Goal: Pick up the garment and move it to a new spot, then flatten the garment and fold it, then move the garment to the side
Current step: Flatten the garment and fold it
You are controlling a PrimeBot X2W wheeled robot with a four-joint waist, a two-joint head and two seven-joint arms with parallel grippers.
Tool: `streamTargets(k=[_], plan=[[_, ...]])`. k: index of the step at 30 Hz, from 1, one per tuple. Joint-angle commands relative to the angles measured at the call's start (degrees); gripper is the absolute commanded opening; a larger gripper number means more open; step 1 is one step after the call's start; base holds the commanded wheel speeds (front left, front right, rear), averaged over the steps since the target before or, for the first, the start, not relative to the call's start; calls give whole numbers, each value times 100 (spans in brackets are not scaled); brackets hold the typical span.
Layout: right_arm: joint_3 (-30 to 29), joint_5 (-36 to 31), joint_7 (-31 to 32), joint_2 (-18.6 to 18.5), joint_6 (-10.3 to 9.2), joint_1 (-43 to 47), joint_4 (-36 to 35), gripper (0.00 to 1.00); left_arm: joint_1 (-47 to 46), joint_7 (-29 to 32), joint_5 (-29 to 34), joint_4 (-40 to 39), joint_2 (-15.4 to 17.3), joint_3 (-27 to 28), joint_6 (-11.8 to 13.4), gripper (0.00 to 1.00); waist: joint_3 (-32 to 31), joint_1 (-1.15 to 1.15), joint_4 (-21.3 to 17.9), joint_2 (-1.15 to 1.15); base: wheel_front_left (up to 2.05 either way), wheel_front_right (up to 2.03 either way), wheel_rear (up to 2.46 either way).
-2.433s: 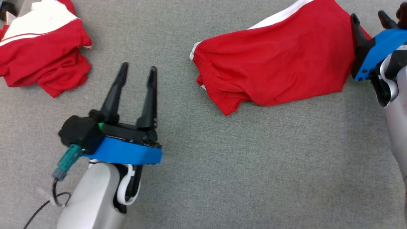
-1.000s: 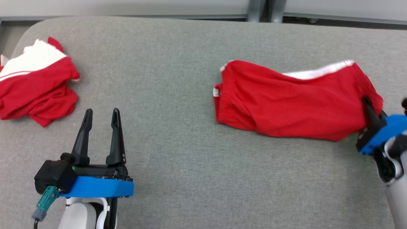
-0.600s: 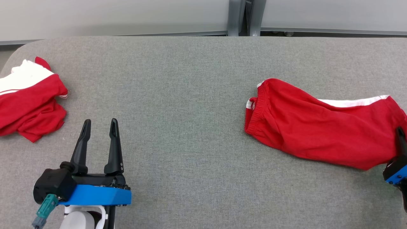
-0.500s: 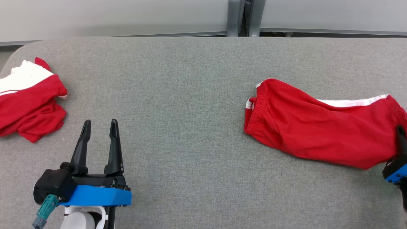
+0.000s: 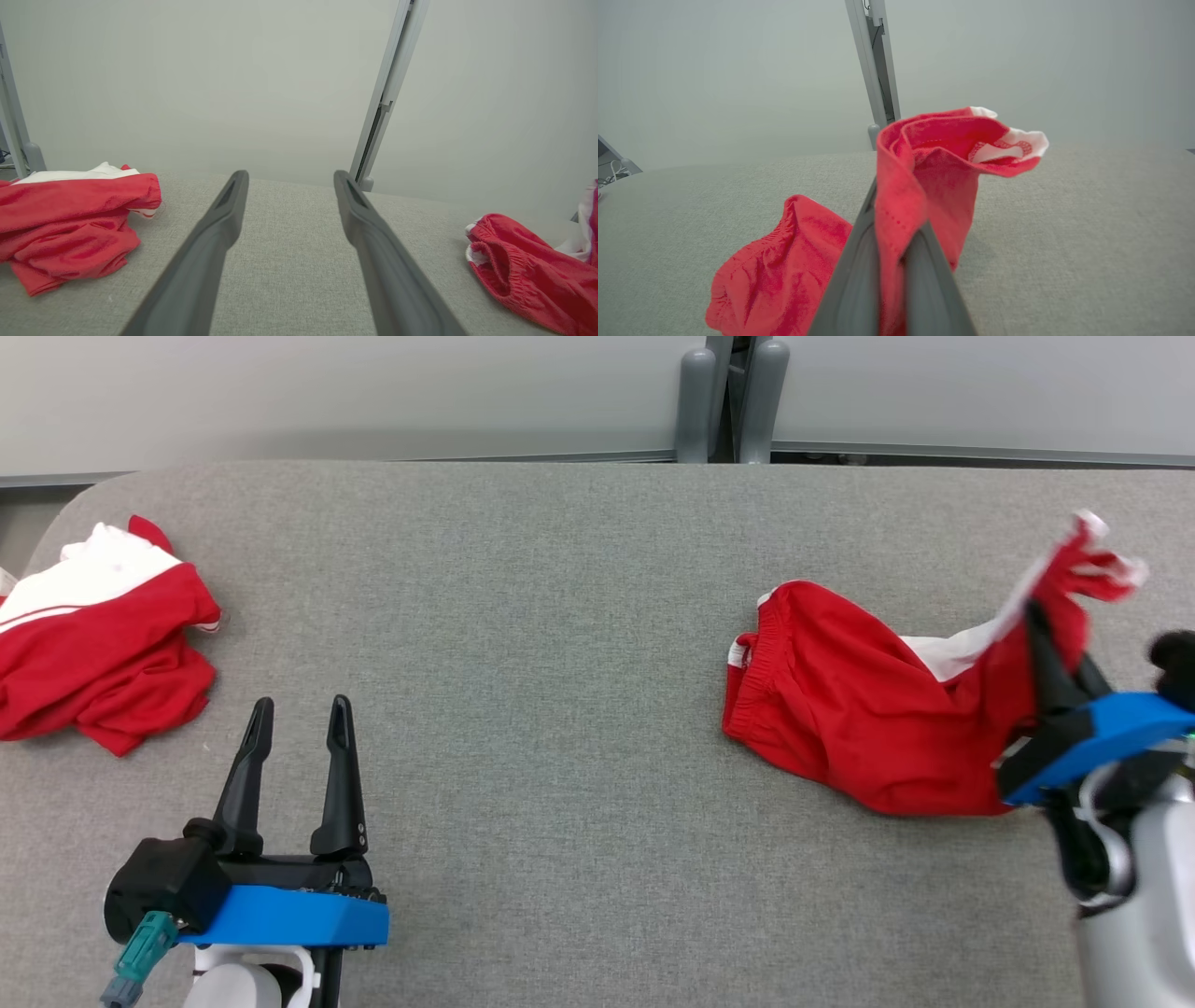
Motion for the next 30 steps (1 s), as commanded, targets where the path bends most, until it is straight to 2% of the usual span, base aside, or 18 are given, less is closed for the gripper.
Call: streamTargets(k=[1, 9, 15, 19, 20, 22, 30], plan=[[176, -45, 31, 76, 0, -98, -86, 0, 38, -19, -9, 6, 17, 8, 17, 100, -8, 1, 21, 0, 0, 0, 0], [1176, -100, 32, 336, 0, -347, -110, 0, 8, -19, -50, -22, 14, -47, 21, 100, 46, 1, 177, 0, 0, 0, 0], [1732, -89, -85, 401, 0, -164, 332, 0, -2, -19, -103, -3, 12, -88, 37, 100, 77, 1, 307, 0, 0, 0, 0], [1897, -61, -292, 443, 0, -92, 657, 0, -10, -19, -126, -4, 11, -102, 60, 100, 103, 1, 347, 0, 0, 0, 0], [1917, -79, -361, 462, 0, -86, 729, 16, -13, -19, -134, -2, 10, -106, 67, 100, 108, 1, 350, 0, 0, 0, 0], [1997, -97, -494, 498, 0, -91, 845, 100, -12, -19, -138, 0, 11, -104, 75, 100, 109, 1, 346, 0, 0, 0, 0], [2054, -14, -1343, 364, 0, -65, 736, 100, 0, -19, -113, 39, 11, -121, 89, 100, 7, 1, 221, 0, 0, 0, 0]])
